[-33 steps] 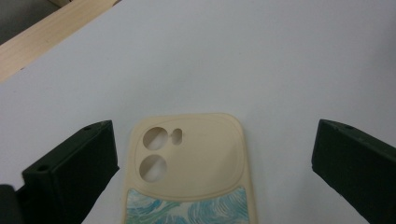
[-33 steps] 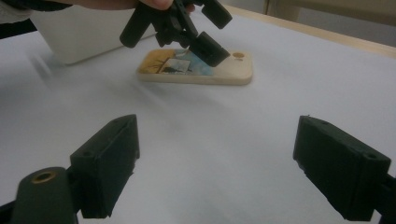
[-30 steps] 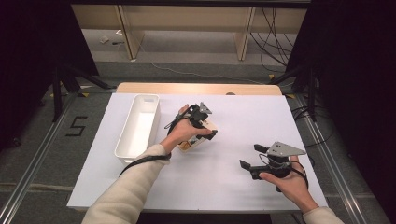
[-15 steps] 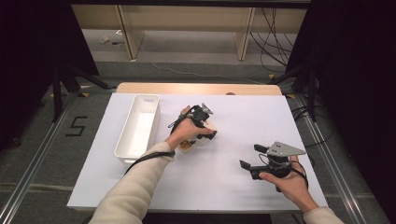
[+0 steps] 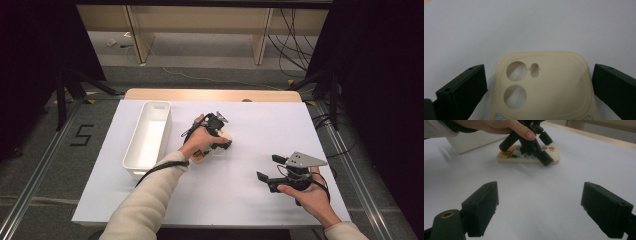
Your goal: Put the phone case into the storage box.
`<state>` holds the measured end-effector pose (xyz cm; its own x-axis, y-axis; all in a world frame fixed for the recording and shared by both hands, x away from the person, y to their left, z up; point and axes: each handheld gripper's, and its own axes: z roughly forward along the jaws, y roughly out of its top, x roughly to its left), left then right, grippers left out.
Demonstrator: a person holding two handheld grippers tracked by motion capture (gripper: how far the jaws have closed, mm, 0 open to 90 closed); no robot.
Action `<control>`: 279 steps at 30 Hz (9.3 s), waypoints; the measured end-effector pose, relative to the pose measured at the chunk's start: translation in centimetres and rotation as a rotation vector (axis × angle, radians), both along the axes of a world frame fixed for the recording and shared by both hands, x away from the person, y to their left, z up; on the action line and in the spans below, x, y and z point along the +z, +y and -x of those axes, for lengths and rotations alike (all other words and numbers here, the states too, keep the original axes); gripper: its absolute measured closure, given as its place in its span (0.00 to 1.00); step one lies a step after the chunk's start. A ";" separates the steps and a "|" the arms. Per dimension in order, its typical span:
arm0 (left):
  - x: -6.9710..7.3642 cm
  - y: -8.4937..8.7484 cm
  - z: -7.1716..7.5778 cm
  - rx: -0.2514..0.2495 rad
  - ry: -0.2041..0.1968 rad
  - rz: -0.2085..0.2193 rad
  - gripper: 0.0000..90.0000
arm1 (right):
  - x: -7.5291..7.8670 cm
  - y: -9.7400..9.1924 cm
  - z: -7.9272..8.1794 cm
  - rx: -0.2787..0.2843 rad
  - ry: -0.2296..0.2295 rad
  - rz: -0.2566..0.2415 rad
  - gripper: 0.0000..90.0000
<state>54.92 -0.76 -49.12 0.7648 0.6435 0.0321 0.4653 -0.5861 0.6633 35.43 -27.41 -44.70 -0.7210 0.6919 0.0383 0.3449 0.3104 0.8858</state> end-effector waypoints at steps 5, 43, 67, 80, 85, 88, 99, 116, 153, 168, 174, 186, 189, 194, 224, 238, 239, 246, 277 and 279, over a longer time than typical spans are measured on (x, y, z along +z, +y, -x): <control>-0.1 0.0 -0.1 0.002 0.010 0.002 0.00 | 0.0 0.0 0.0 0.000 0.000 0.000 0.17; 0.3 0.3 -0.5 0.011 0.064 0.007 0.11 | 0.0 0.1 0.0 -0.002 0.001 0.000 0.17; 0.5 0.0 -0.4 0.036 0.073 -0.007 0.12 | 0.0 -0.1 -0.1 -0.006 0.004 -0.004 0.17; 2.5 0.0 0.3 0.112 0.048 0.096 0.12 | 0.0 -0.1 -0.1 -0.008 0.005 -0.003 0.17; 3.7 0.2 1.0 0.159 0.017 0.166 0.12 | 0.0 -0.1 -0.1 -0.008 0.005 -0.003 0.17; 4.3 0.3 1.2 0.179 -0.008 0.187 0.12 | 0.0 0.0 0.0 -0.007 0.006 -0.002 0.17; 6.3 0.7 2.5 0.256 -0.099 0.239 0.12 | 0.0 0.0 0.0 -0.008 0.004 0.001 0.17; 9.1 2.3 4.7 0.307 -0.168 0.315 0.12 | -0.1 0.0 0.0 -0.010 0.007 0.002 0.17; 11.9 7.7 7.5 0.412 -0.260 0.392 0.12 | -0.1 0.1 0.0 -0.013 0.009 0.007 0.17; 12.0 10.3 8.2 0.452 -0.275 0.397 0.12 | -0.1 0.1 0.0 -0.019 0.008 0.008 0.17; 12.0 10.9 8.4 0.467 -0.264 0.413 0.12 | -0.1 0.1 0.0 -0.021 0.009 0.008 0.17; 12.4 12.0 8.3 0.488 -0.288 0.421 0.12 | 0.0 0.0 0.0 -0.020 0.007 0.008 0.17; 12.5 12.2 8.4 0.493 -0.293 0.422 0.12 | 0.0 0.1 0.0 -0.019 0.006 0.005 0.17; 12.9 12.6 8.4 0.504 -0.304 0.424 0.12 | 0.0 0.1 0.0 -0.018 0.007 0.006 0.17; 13.8 14.7 8.0 0.551 -0.341 0.425 0.12 | 0.0 -0.1 0.0 -0.019 0.007 0.005 0.17; 14.0 15.4 7.9 0.567 -0.353 0.425 0.12 | 0.1 -0.2 0.0 -0.022 0.005 0.005 0.17; 14.0 15.5 7.9 0.568 -0.354 0.425 0.12 | 0.1 -0.2 0.0 -0.022 0.005 0.005 0.17; 14.2 16.0 7.8 0.577 -0.359 0.421 0.12 | 0.1 -0.2 0.0 -0.024 0.003 0.004 0.17; 14.2 17.2 7.5 0.599 -0.369 0.424 0.12 | 0.1 -0.2 0.0 -0.026 0.004 0.003 0.17; 14.2 17.3 7.4 0.603 -0.368 0.428 0.12 | 0.1 -0.2 0.0 -0.025 0.004 0.002 0.17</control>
<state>47.47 16.54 -34.94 0.2724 0.9536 -0.1281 0.3284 0.0330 0.9440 35.43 -27.65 -44.63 -0.7031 0.7100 0.0394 0.3559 0.3034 0.8839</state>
